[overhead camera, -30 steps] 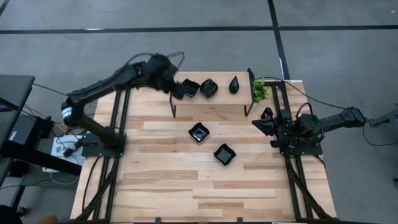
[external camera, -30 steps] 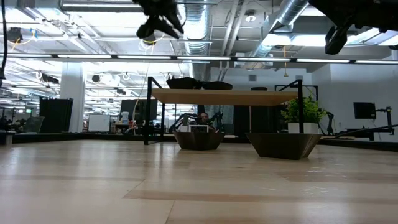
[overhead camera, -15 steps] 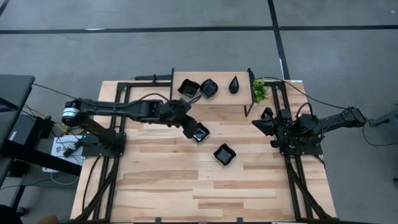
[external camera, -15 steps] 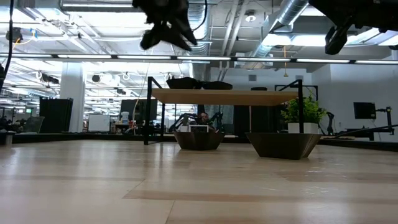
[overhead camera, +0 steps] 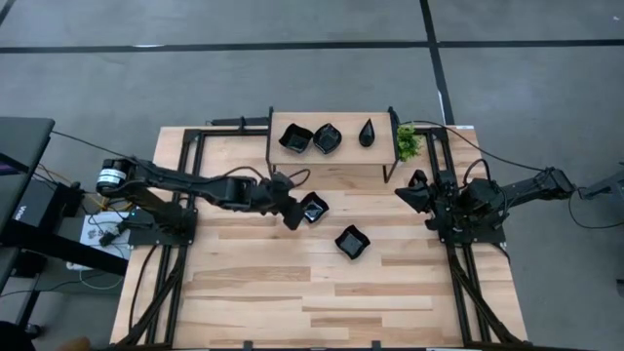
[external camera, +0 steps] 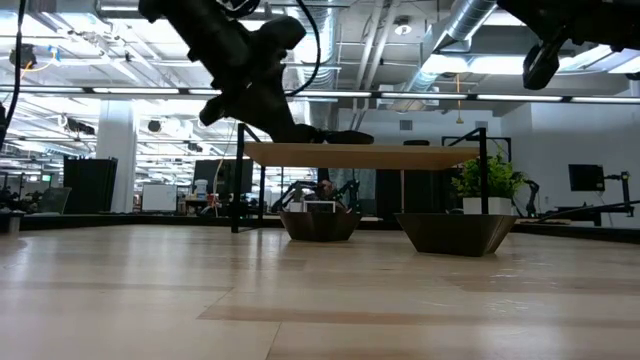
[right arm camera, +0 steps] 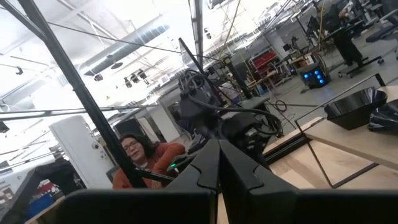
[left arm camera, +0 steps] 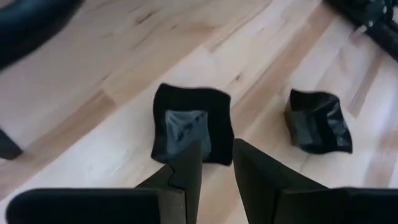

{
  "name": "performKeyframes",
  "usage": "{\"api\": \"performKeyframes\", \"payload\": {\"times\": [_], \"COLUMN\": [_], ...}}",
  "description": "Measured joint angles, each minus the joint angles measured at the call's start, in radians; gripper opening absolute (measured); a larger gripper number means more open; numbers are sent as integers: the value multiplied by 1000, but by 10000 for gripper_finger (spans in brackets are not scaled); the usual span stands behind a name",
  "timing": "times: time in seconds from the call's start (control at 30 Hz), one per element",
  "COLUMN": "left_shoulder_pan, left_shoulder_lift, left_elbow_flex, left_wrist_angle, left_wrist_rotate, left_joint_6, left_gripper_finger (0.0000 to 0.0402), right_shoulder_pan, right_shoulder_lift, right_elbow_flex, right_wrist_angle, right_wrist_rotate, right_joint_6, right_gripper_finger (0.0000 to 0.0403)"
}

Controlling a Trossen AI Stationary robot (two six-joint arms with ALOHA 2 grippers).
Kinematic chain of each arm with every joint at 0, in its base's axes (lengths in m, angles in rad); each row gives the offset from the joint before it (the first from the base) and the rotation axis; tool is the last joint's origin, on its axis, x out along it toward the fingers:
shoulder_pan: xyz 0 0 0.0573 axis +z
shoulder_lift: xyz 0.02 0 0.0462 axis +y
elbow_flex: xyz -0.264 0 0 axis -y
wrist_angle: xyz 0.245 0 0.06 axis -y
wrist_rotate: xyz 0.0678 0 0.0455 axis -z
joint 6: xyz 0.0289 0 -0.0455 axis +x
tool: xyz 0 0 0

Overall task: Pick & Place Mini shaped plates
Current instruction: Stack the distorted square plate on top of the other distorted square plates on the shelf

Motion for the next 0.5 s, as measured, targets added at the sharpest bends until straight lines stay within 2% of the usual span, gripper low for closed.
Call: {"api": "performKeyframes", "payload": {"times": [0.07, 0.17, 0.33, 0.5], "left_shoulder_pan": [-1, 1, -9, -13], "left_shoulder_lift": [-1, 17, 48, 85], "left_elbow_flex": [-16, -38, -40, -40], "left_wrist_angle": [40, 105, 136, 154], "left_wrist_rotate": [-14, -14, 18, 62], "left_joint_6": [7, 110, 469, 669], "left_gripper_finger": [92, 92, 92, 92], "right_shoulder_pan": [-1, -1, -1, -1], "right_shoulder_lift": [0, 0, 0, 0], "right_elbow_flex": [0, 0, 0, 0], "right_wrist_angle": [0, -1, -6, -22], "right_wrist_rotate": [0, 1, 2, 2], "right_joint_6": [0, -17, -17, -17], "right_gripper_finger": [0, 0, 0, 0]}}
